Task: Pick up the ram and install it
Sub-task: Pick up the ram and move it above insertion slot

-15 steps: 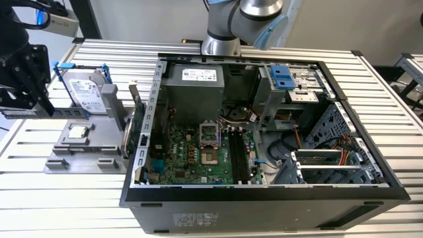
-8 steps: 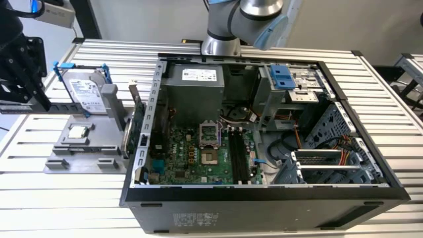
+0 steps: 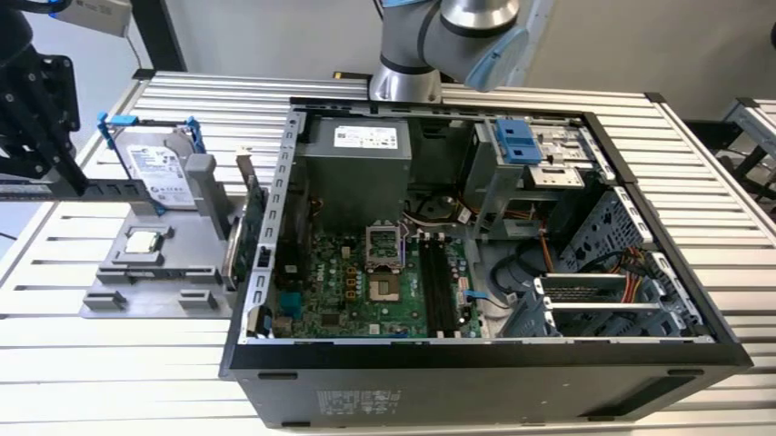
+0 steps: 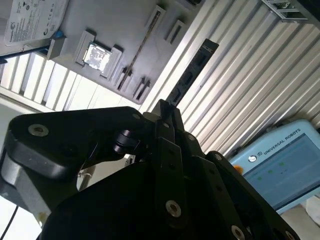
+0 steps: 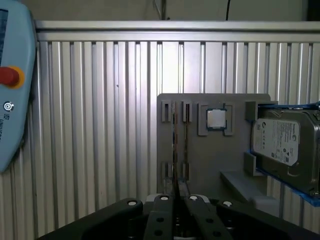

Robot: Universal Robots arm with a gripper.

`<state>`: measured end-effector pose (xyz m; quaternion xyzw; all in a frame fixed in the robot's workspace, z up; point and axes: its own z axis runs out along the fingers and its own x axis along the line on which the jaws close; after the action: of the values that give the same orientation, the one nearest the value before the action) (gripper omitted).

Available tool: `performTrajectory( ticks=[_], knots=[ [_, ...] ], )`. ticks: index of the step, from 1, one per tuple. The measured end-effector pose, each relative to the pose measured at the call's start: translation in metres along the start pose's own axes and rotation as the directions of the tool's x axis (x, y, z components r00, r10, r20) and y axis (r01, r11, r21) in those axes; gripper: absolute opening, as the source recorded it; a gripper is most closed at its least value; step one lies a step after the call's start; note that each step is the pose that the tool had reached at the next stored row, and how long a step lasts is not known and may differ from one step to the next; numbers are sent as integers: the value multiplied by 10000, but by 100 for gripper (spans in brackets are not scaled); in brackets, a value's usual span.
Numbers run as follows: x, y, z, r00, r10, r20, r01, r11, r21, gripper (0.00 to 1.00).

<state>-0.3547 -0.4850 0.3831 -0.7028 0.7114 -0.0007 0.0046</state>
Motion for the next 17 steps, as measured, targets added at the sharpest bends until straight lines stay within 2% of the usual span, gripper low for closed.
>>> performTrajectory(
  ticks=[2, 3, 12, 17],
  knots=[
    [-1, -22, -1, 10000, 1, -2, -1, 10000, -2, 0],
    [-3, -205, 1, 10000, 1, -1, -1, 10000, -3, 0],
    [-5, -390, 2, 10000, 1, -1, -1, 10000, -4, 0],
    [-4, -531, 3, 10000, 2, 2, -2, 10000, -3, 0]
  ],
)
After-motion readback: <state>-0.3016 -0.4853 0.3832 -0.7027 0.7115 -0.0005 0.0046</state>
